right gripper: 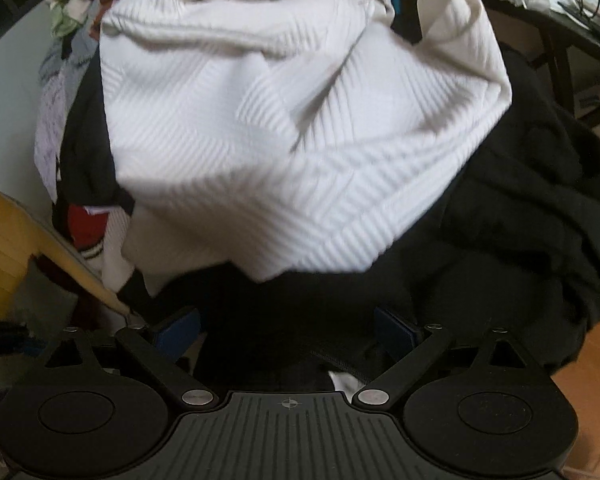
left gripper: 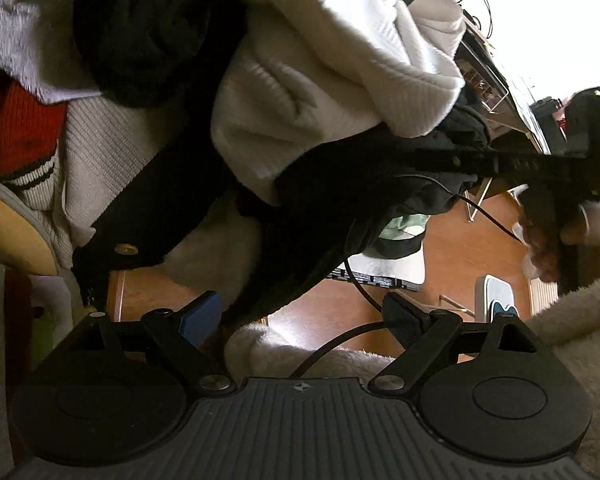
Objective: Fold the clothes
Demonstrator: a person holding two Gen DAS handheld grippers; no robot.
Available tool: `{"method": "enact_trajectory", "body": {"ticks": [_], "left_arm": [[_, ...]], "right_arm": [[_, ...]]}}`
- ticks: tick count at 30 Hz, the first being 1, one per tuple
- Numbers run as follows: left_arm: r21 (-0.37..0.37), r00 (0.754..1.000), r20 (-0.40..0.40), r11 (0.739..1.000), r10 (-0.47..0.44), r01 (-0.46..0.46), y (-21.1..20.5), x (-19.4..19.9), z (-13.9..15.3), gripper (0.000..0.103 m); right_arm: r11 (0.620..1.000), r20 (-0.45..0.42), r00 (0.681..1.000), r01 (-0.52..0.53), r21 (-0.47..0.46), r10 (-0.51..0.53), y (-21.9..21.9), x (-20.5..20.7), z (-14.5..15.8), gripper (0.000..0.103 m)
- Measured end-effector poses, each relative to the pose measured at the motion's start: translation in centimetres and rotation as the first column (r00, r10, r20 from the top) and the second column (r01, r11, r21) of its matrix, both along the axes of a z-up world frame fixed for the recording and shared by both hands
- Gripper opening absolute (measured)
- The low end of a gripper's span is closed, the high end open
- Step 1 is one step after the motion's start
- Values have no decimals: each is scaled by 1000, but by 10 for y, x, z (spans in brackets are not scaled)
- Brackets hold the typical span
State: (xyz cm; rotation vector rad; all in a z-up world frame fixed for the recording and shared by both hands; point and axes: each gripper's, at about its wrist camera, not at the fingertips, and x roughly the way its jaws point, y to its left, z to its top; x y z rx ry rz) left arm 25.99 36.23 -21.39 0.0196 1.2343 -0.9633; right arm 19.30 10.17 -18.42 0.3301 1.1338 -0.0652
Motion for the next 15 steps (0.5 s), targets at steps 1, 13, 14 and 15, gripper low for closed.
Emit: {"method": "enact_trajectory", "body": {"ticks": [1, 13, 14, 15], "left_arm": [[2, 1000, 4, 1000, 13, -13, 0, 3, -2, 89], [56, 988, 152, 998, 17, -26, -44, 41, -19, 89], [64, 986, 166, 998, 1, -12, -48, 41, -19, 89], [73, 984, 180, 997, -16, 3, -52, 41, -19, 89]], "right_arm": [[1000, -9, 1000, 3, -2, -3, 1, 0, 0, 93], [997, 75, 996, 49, -62, -44, -8, 48, 9, 91], [997, 82, 995, 59, -56, -54, -8, 50, 11, 86], [996, 90, 994, 69, -50, -64, -9, 53, 13, 74]]}}
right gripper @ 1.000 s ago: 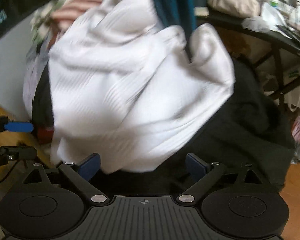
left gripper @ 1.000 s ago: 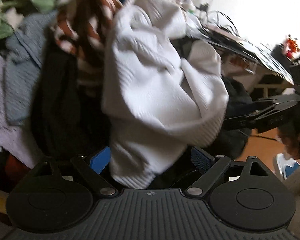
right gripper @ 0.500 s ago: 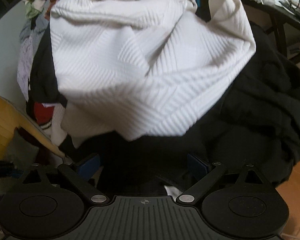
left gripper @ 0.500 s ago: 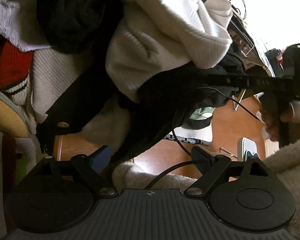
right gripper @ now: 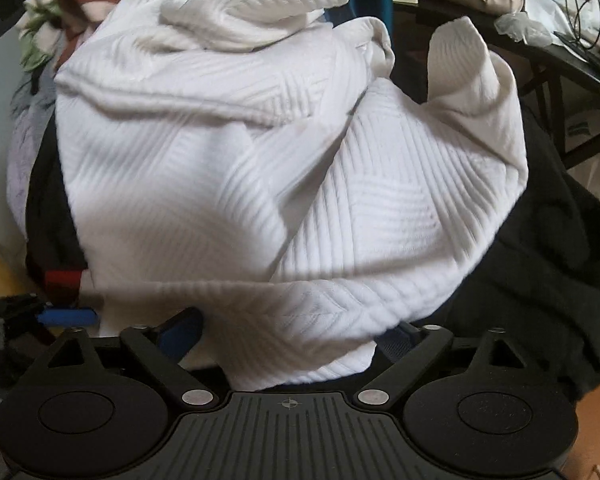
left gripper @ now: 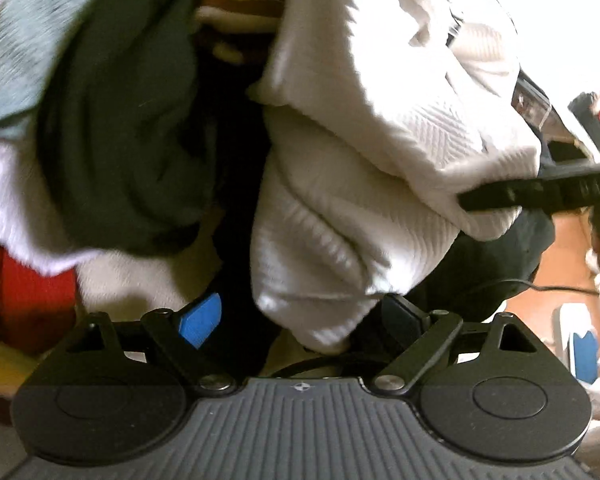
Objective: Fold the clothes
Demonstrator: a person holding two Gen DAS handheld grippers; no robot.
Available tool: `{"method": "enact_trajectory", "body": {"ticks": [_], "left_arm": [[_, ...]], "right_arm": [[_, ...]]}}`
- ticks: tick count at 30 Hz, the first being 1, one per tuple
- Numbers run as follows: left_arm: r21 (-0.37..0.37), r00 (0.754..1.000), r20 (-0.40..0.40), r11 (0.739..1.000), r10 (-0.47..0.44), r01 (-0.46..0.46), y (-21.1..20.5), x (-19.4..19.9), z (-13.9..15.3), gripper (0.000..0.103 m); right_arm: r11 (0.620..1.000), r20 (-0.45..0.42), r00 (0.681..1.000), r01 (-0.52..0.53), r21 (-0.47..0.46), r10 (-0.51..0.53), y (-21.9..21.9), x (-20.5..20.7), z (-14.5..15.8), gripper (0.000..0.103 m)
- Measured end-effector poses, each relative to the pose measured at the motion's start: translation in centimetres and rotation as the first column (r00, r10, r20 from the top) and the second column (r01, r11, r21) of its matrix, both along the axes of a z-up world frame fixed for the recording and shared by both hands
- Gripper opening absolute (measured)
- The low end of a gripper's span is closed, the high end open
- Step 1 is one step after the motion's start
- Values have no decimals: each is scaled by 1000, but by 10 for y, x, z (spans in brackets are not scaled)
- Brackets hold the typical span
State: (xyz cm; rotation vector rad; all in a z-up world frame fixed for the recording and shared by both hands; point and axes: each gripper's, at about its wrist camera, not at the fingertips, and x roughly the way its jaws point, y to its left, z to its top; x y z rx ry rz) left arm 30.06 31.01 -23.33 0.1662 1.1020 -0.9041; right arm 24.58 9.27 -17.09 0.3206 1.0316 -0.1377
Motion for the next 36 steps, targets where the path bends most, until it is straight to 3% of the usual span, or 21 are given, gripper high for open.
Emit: {"method": "enact_trajectory", "body": {"ticks": [1, 3, 6, 8, 14, 16, 17, 22, 26, 31, 33, 36], "left_arm": [[8, 1000, 14, 1000, -15, 15, -4, 0, 0, 89], [19, 999, 37, 999, -32, 31, -10, -1, 0, 89], [33, 997, 63, 998, -54, 52, -17, -2, -1, 89], [44, 995, 75, 997, -72, 69, -21, -4, -3, 89], [68, 990, 80, 992, -115, 109, -28, -7, -13, 88], [45, 992, 50, 993, -114, 112, -27, -6, -16, 58], [37, 993, 33, 993, -115, 113, -27, -5, -17, 55], [4, 996, 18, 996, -88, 88, -18, -5, -8, 19], [-35, 995, 60, 996, -77, 80, -6, -13, 7, 13], [-102, 997, 68, 994, -38, 45, 9, -23, 27, 10], [-110, 998, 60, 993, -27, 33, 10, -23, 29, 9], [-98, 999, 47, 995, -20, 25, 5, -18, 25, 9]], "right_arm": [[1000, 8, 1000, 10, 6, -10, -1, 2, 2, 66], [998, 58, 997, 53, 30, -55, -9, 0, 14, 32], [987, 143, 978, 138, 84, -149, -23, -9, 32, 18], [984, 185, 968, 161, 77, -172, -28, -14, 44, 16], [992, 173, 976, 127, 23, -129, -27, -6, 45, 16], [993, 163, 979, 119, 16, -120, -26, -3, 42, 16], [993, 157, 980, 120, 18, -121, -26, -1, 40, 16], [992, 131, 983, 125, 31, -128, -30, 1, 32, 18], [992, 117, 986, 120, 24, -122, -28, 3, 27, 22], [993, 98, 989, 110, 42, -113, -27, 4, 19, 37], [993, 73, 992, 101, 59, -105, -27, 6, 12, 54], [995, 61, 994, 86, 44, -89, -24, 7, 5, 53]]}}
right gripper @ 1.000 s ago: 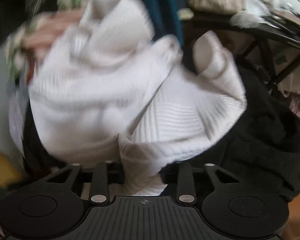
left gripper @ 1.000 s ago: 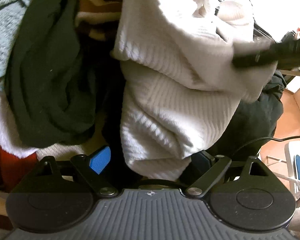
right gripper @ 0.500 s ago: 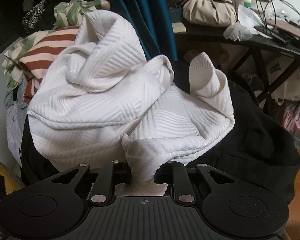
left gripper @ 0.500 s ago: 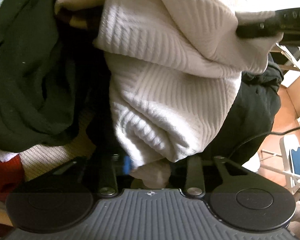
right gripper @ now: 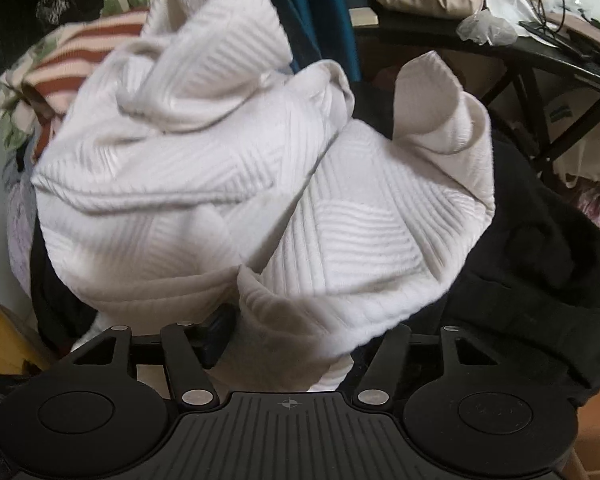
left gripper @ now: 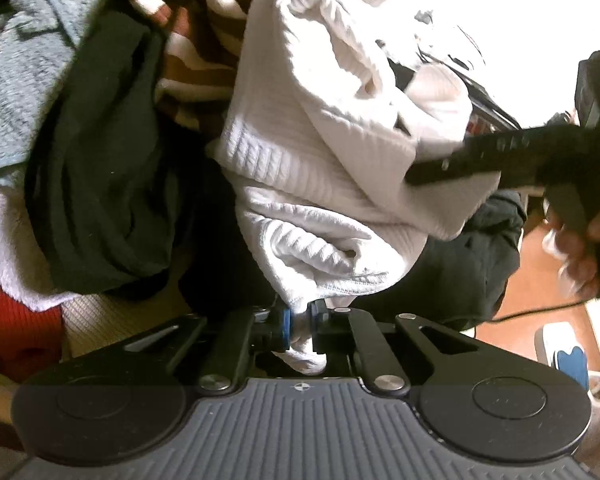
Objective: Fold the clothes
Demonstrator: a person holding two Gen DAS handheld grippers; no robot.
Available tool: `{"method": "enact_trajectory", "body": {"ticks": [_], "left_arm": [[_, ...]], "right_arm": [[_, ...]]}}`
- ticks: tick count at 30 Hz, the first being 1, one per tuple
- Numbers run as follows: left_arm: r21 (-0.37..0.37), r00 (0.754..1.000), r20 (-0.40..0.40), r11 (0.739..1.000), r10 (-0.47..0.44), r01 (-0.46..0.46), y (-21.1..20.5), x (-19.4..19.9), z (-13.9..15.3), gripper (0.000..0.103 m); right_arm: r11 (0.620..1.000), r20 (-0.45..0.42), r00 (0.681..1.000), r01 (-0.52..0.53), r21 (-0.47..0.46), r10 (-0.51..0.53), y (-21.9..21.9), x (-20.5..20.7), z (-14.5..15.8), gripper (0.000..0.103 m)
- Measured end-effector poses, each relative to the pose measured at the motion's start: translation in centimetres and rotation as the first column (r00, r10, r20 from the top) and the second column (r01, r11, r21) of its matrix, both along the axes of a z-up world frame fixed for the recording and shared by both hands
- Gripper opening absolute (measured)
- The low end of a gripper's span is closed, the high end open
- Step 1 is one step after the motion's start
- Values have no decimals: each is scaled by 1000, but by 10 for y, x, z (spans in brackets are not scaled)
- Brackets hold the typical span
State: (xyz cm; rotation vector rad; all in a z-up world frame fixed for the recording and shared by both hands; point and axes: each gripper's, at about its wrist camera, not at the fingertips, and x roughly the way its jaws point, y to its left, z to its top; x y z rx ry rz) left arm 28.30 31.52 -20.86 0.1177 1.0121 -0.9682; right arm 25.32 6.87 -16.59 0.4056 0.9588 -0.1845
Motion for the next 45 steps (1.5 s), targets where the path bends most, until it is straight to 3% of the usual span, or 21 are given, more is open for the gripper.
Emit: {"method": "enact_trajectory", "body": {"ticks": [1, 3, 5, 9, 11, 12, 13, 17, 21, 26, 30, 34, 36, 38, 40, 42, 43, 45], "left_arm": [[4, 1000, -4, 1000, 2, -2, -2, 2, -1, 9], [12, 1000, -12, 1000, 7, -7, -5, 5, -4, 12], [21, 1000, -21, 1000, 12, -12, -8, 9, -7, 15], [26, 999, -54, 1000, 8, -7, -14, 16, -15, 51], [20, 997, -76, 1000, 16, -15, -17, 18, -21, 51], [16, 996, -88, 1000, 21, -19, -18, 19, -24, 39], [14, 994, -99, 999, 40, -39, -16, 21, -24, 15], [-11, 986, -131, 994, 105, -108, -7, 27, -17, 13], [-129, 975, -149, 974, 167, -187, 16, 29, 28, 10], [-292, 981, -36, 936, 193, -195, 35, 30, 107, 8], [-384, 977, 91, 912, 195, -147, 36, 26, 160, 8], [-471, 961, 168, 874, 219, -117, 16, 21, 205, 7], [-494, 959, 186, 864, 215, -98, 5, 32, 208, 8], [-457, 950, 217, 883, 224, -104, 0, 33, 205, 8], [-421, 955, 176, 895, 238, -145, -5, 44, 185, 10], [-349, 951, 208, 925, 231, -148, -6, 45, 160, 14], [-311, 948, 224, 938, 226, -150, -7, 45, 147, 20], [-256, 952, 230, 956, 202, -141, -10, 48, 125, 43]], "right_arm": [[1000, 6, 1000, -4, -6, 4, 1, 0, 0, 49], [1000, 19, 1000, 2, 5, -2, -1, 0, 2, 28], [1000, 29, 999, 14, 21, -14, -3, -1, 4, 24], [999, 39, 999, 20, 35, -21, -6, -4, 7, 23], [999, 35, 999, 24, 44, -25, -6, -6, 6, 23], [998, 31, 999, 27, 51, -28, -7, -6, 5, 24], [998, 29, 999, 26, 55, -28, -8, -6, 5, 24], [999, 41, 999, 12, 52, -14, -8, -8, 10, 22], [997, 81, 996, 24, 68, -29, -11, -11, 26, 21], [990, 200, 974, 81, 112, -102, -20, -21, 61, 20], [980, 276, 948, 114, 161, -156, -25, -30, 85, 20], [980, 327, 933, 99, 170, -151, -25, -34, 97, 19], [982, 331, 933, 92, 163, -143, -26, -33, 97, 19], [982, 301, 942, 107, 156, -150, -27, -32, 86, 19], [979, 263, 950, 132, 158, -170, -29, -31, 72, 18], [975, 233, 954, 157, 157, -192, -31, -30, 59, 18], [974, 227, 954, 165, 155, -197, -32, -31, 54, 18], [975, 217, 955, 174, 140, -202, -33, -32, 48, 17]]}}
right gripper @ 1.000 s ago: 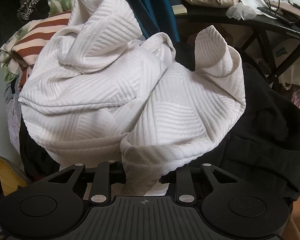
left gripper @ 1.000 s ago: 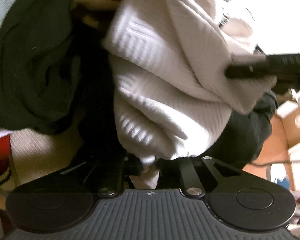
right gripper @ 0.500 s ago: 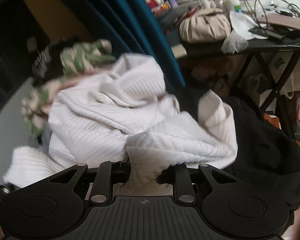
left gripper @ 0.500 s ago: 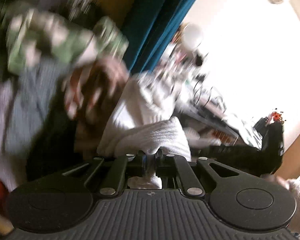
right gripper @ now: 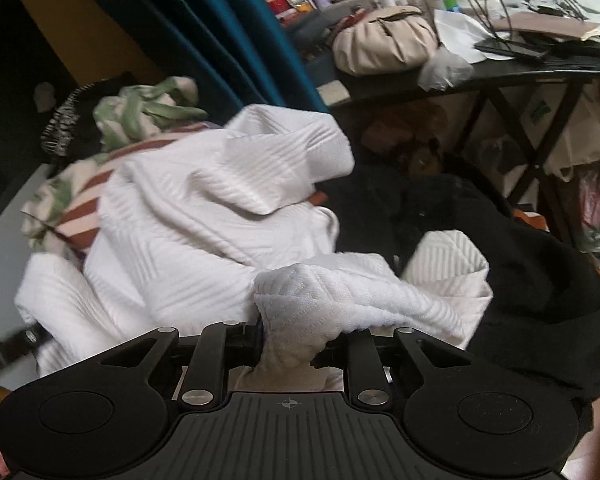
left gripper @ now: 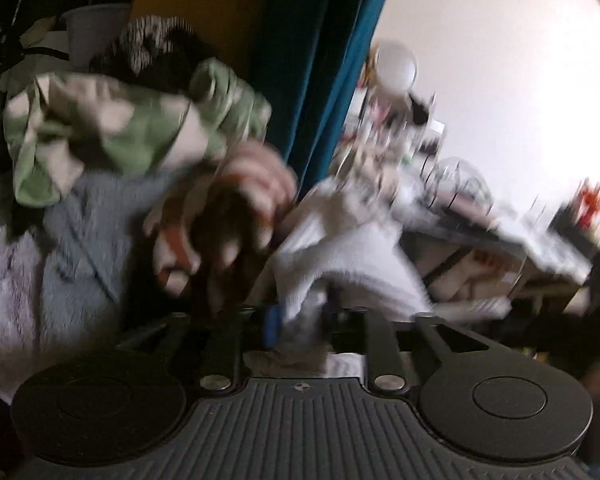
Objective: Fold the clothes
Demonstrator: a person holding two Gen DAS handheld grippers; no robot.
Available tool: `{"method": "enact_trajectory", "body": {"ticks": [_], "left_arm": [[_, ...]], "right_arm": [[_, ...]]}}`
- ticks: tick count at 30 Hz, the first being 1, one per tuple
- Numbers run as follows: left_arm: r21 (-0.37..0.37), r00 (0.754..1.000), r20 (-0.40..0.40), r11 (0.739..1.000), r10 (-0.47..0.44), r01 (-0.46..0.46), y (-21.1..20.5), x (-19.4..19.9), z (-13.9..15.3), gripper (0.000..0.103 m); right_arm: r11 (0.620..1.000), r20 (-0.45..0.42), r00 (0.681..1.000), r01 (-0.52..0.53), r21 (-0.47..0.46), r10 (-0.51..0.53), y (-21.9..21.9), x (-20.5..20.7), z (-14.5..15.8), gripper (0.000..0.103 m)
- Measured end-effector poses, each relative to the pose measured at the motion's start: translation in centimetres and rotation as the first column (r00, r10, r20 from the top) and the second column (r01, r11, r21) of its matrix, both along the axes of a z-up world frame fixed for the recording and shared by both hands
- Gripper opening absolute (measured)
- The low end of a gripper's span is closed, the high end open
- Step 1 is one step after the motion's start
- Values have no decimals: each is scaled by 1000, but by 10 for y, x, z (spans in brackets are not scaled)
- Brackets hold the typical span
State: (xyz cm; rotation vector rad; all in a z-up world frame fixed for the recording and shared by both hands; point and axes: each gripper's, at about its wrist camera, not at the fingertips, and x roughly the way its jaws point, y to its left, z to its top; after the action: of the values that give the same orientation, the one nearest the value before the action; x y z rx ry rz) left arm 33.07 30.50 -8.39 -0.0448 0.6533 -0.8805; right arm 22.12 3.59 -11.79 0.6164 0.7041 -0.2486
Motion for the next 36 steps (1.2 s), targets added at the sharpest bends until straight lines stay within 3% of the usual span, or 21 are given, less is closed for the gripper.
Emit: {"method": "enact_trajectory", "body": {"ticks": [1, 2, 7, 9, 10, 11, 13, 20, 26, 28, 31, 36], "left_arm": [[29, 1000, -3, 1000, -6, 6, -1, 1, -11, 61], [50, 1000, -21, 999, -10, 11, -2, 3, -21, 66], [190, 995, -78, 979, -59, 73, -10, -5, -62, 69], [152, 996, -82, 987, -43, 55, 1, -8, -52, 69], [133, 996, -85, 990, -34, 45, 7, -9, -47, 57], [114, 996, -87, 993, -26, 35, 13, -11, -41, 25], [75, 996, -93, 997, -9, 16, 25, -14, -31, 20], [-60, 992, -118, 997, 48, -55, 66, -25, 7, 15], [-197, 997, 43, 979, 69, -59, 78, -35, 88, 14], [-201, 997, 63, 979, 53, -39, 69, -25, 100, 14], [-128, 994, 107, 991, -26, 39, 32, -11, 97, 14], [-57, 982, 72, 982, -175, 180, -46, 5, 74, 15]], "right_arm": [[1000, -6, 1000, 2, -7, -2, 0, 0, -2, 17], [1000, -12, 1000, 5, -9, -5, -1, -1, -4, 17], [1000, -39, 999, 15, -10, -16, -4, -3, -10, 17], [1000, -46, 999, 14, -11, -15, -6, -4, -11, 17], [1000, -50, 999, 14, -16, -14, -7, -4, -10, 17], [1000, -53, 998, 12, -23, -13, -7, -4, -10, 17], [999, -55, 998, 4, -34, -5, -8, -5, -6, 17], [998, -60, 997, -58, 6, 58, 0, -19, 10, 17], [971, -156, 960, -239, -13, 234, 42, -9, 0, 16], [965, -181, 949, -263, 7, 260, 50, -2, -13, 16], [960, -211, 938, -281, -3, 274, 56, 9, -28, 15], [952, -204, 932, -306, -1, 299, 49, 17, -35, 15]]}}
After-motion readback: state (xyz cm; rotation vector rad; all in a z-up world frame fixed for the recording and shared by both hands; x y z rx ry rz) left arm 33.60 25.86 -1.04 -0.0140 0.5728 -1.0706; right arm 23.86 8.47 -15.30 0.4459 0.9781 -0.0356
